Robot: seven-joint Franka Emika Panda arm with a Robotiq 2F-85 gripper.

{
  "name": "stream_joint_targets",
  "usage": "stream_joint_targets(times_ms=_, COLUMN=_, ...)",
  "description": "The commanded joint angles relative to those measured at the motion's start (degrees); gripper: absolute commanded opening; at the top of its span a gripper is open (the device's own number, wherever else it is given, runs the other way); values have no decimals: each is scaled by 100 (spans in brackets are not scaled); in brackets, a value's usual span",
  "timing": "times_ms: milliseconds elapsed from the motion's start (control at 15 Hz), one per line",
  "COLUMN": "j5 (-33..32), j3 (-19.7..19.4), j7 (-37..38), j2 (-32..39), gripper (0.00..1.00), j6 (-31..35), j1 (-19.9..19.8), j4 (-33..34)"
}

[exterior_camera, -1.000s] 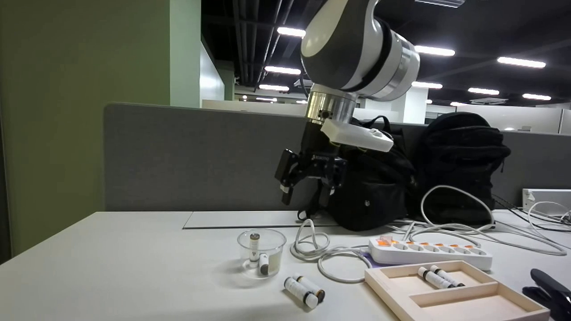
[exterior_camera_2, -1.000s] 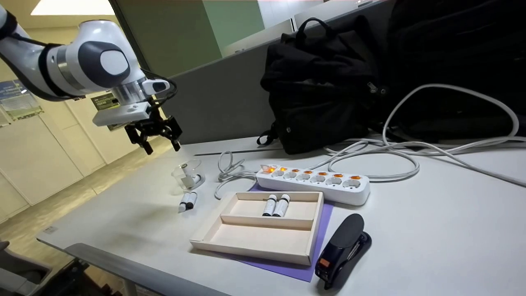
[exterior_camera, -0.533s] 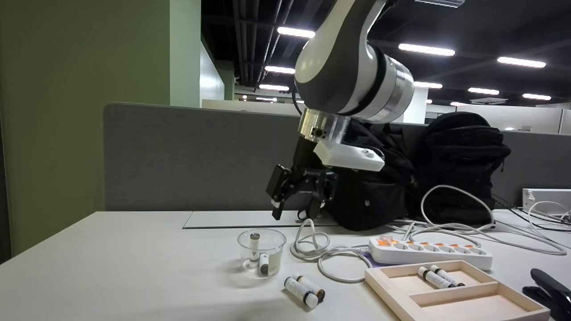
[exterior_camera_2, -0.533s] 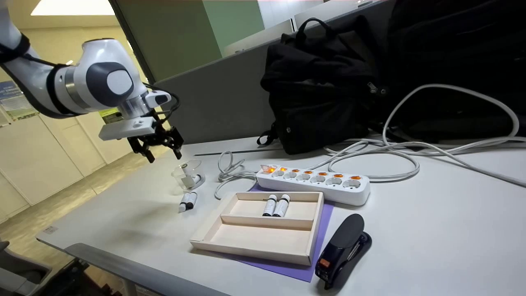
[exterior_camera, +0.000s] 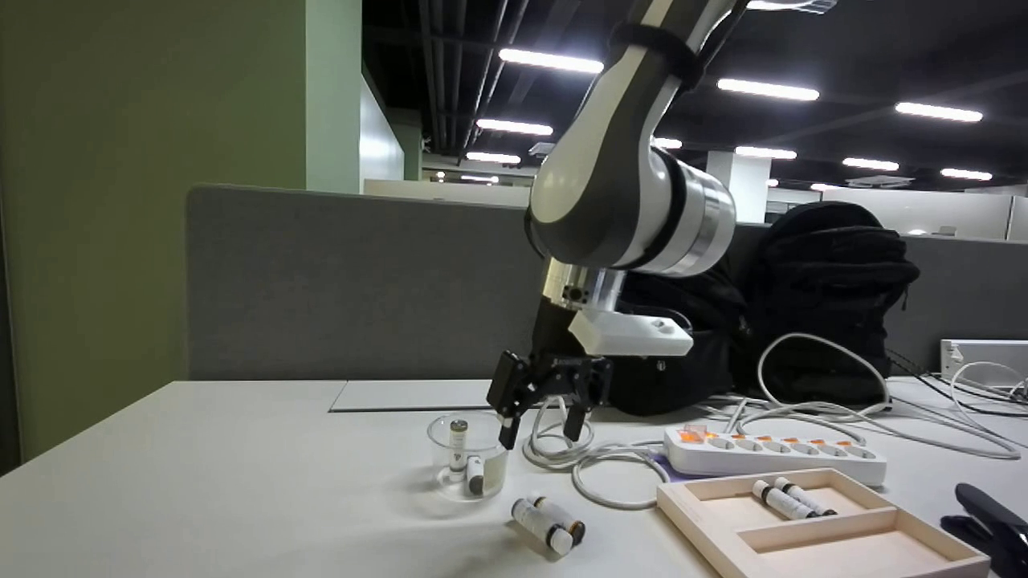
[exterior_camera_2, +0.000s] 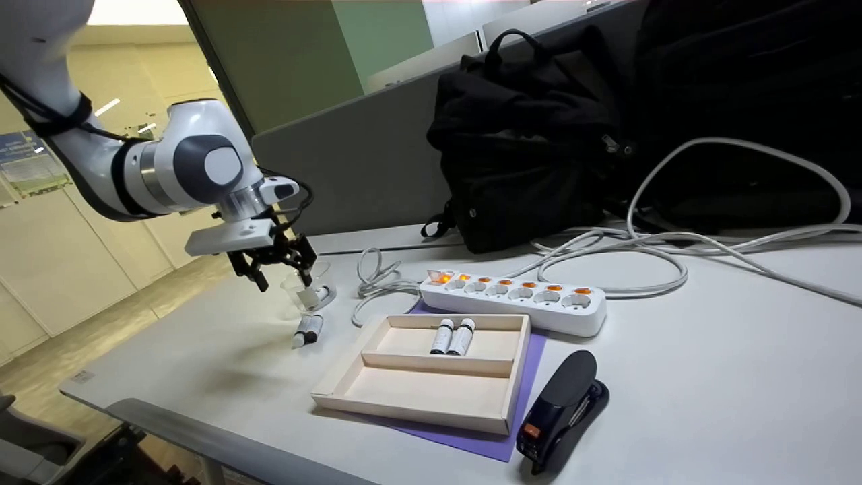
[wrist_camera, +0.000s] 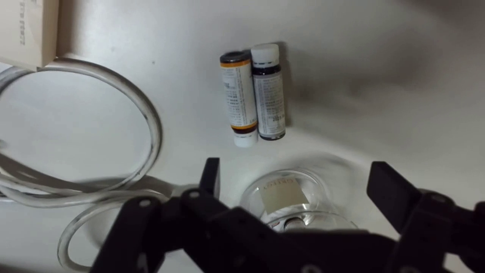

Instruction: Pick the two bottles on the table and put them in the bowl

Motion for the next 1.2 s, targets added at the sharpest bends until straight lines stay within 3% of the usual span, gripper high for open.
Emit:
stream_joint_targets(times_ms=0, j5=-189, j3=-97, j7=59, j2=403, gripper=100, j6=30, j1=92, j4=312)
stream_joint_targets(times_ms=933, j5=-380, j3=-305, j7=108, j2=1402, gripper=100, j6=-255, j1=278, j4=971)
stream_joint_targets(times_ms=1000, j5=-395, j3=-343, j7=125, j2=1436, gripper=83, j6=-281, j1=313, j4=1003)
stream_joint_targets(times_ms=1133, j5=-398, j3=-394, j7=167, j2=1478, gripper=67, j6=-346, j1=362, j4=1065)
